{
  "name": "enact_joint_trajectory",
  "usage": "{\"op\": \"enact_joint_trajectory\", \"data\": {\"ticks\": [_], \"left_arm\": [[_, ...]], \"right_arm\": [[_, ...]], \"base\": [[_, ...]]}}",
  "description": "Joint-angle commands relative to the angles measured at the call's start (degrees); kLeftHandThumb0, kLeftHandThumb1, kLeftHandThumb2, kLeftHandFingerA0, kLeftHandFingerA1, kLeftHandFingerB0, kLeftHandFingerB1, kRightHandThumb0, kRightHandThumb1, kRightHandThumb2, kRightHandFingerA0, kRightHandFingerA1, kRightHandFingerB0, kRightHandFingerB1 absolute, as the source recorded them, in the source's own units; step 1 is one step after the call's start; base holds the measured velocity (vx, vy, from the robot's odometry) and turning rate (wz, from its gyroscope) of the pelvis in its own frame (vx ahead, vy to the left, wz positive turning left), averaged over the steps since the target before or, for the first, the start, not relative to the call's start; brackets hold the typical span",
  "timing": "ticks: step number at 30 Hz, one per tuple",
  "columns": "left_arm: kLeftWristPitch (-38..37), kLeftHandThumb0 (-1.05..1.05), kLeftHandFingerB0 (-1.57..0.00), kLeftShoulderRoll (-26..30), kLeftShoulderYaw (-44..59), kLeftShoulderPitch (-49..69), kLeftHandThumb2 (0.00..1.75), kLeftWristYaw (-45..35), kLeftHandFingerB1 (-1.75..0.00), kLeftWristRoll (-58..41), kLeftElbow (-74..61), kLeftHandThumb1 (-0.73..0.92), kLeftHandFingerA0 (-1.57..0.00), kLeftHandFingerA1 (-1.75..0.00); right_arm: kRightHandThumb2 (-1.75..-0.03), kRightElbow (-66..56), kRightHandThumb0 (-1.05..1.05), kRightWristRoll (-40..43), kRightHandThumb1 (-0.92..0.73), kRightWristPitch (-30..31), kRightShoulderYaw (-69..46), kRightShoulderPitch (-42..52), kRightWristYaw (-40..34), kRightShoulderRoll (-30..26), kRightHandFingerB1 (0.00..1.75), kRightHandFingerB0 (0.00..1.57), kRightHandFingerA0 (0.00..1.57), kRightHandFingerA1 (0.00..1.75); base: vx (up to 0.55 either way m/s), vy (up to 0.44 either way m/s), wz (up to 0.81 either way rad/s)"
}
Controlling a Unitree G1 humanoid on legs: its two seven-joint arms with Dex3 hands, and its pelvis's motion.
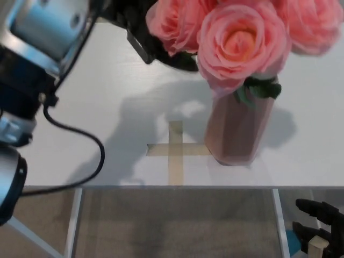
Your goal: Use the left hand to pick up the rose and then lift and insert it into the pink vase.
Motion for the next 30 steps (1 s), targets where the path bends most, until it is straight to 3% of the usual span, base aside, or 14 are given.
{"op": "enact_joint_trajectory", "data": {"ticks": [1,2,4,5,13,14,16,19,23,24,27,28,29,30], "left_arm": [[-4.86,-0.38,0.0,-0.28,-1.45,3.76,0.51,7.79,0.0,8.36,-3.64,0.35,-0.08,-0.3],[-3.67,-0.26,0.0,-0.93,-2.37,5.82,0.58,9.3,0.0,9.65,-5.26,0.28,0.0,-0.06],[-3.04,-0.28,0.0,-1.38,-2.21,6.53,0.58,9.22,0.0,9.93,-5.58,0.28,0.0,-0.04],[-2.26,-0.41,0.0,-1.85,-2.0,6.55,0.62,8.69,0.0,9.42,-4.99,0.33,0.0,-0.01],[-2.8,-0.57,0.0,-2.83,-0.47,5.82,0.73,6.11,-0.04,9.07,-1.42,0.38,0.0,-0.04],[-2.86,-0.61,0.0,-2.85,-0.43,5.82,0.52,6.04,0.0,9.24,-1.32,0.38,0.0,-0.04],[-2.65,-0.61,0.0,-2.59,-0.23,6.1,0.65,5.77,-0.01,9.45,-1.21,0.3,0.0,-0.02],[-2.55,-0.61,0.0,-2.07,0.71,7.32,0.65,6.08,-0.01,9.28,-0.98,0.29,0.0,-0.02],[-3.44,-0.61,0.0,-0.73,2.15,8.65,0.52,5.89,0.0,9.22,-0.66,0.38,0.0,-0.05],[-4.06,-0.57,0.0,-0.07,2.9,9.32,0.74,6.03,-0.06,9.12,-0.65,0.37,0.0,-0.06],[-6.12,-0.57,0.0,2.08,5.73,11.42,0.74,6.66,-0.06,8.43,-0.5,0.37,0.0,-0.06],[-7.2,-0.62,0.0,2.88,6.96,12.44,0.54,7.11,-0.01,8.18,-0.65,0.37,0.0,-0.09],[-8.15,-0.6,0.0,3.62,8.7,13.87,0.68,7.84,-0.04,7.55,-1.11,0.31,0.0,-0.06],[-9.56,-0.59,0.0,4.73,11.77,16.49,0.67,8.98,-0.06,6.46,-2.25,0.31,0.0,-0.07]], "right_arm": [[-0.58,-0.09,-0.22,0.55,-0.63,1.21,-0.05,0.02,0.16,0.07,0.48,0.57,0.61,0.5],[-0.58,-0.07,-0.23,0.7,-0.63,0.9,-0.17,0.13,0.32,0.12,0.48,0.57,0.61,0.51],[-0.58,-0.23,-0.23,0.71,-0.63,0.94,-0.19,0.16,0.39,0.1,0.48,0.57,0.61,0.51],[-0.58,-0.03,-0.23,0.66,-0.63,1.01,-0.18,-0.08,0.28,0.11,0.48,0.57,0.61,0.51],[-0.58,-0.51,-0.23,0.94,-0.63,1.37,-0.4,-0.04,0.61,0.04,0.48,0.57,0.61,0.51],[-0.58,-0.56,-0.23,0.94,-0.63,1.42,-0.4,-0.01,0.61,0.07,0.48,0.57,0.61,0.51],[-0.58,-0.6,-0.23,0.95,-0.63,1.52,-0.4,-0.02,0.58,0.25,0.48,0.57,0.61,0.51],[-0.58,-0.43,-0.23,1.14,-0.63,1.53,-0.55,-0.04,0.83,0.29,0.48,0.56,0.6,0.51],[-0.58,-0.51,-0.23,1.06,-0.63,1.58,-0.52,-0.12,0.68,0.38,0.48,0.57,0.6,0.51],[-0.58,-0.49,-0.23,1.02,-0.63,1.51,-0.5,-0.15,0.72,0.3,0.48,0.57,0.61,0.51],[-0.58,-0.37,-0.23,0.96,-0.63,1.26,-0.5,-0.06,0.81,0.13,0.48,0.57,0.61,0.51],[-0.58,-0.39,-0.23,1.02,-0.63,1.18,-0.55,0.15,0.94,0.07,0.48,0.57,0.61,0.51],[-0.58,-0.44,-0.23,0.88,-0.63,1.21,-0.45,0.29,0.84,0.03,0.48,0.57,0.61,0.5],[-0.58,-0.46,-0.23,0.57,-0.63,1.17,-0.24,0.56,0.61,-0.04,0.48,0.57,0.61,0.5]], "base": [[0.0,0.0,0.0],[0.0,0.0,0.0],[0.0,0.0,0.0],[0.0,0.0,0.0],[0.0,0.0,0.0],[0.0,0.0,0.0],[0.0,0.0,0.0],[0.0,0.0,0.0],[0.0,0.0,0.0],[0.0,0.0,0.0],[0.0,0.0,0.0],[0.0,0.0,0.0],[0.0,0.0,0.0],[0.0,0.0,0.0]]}}
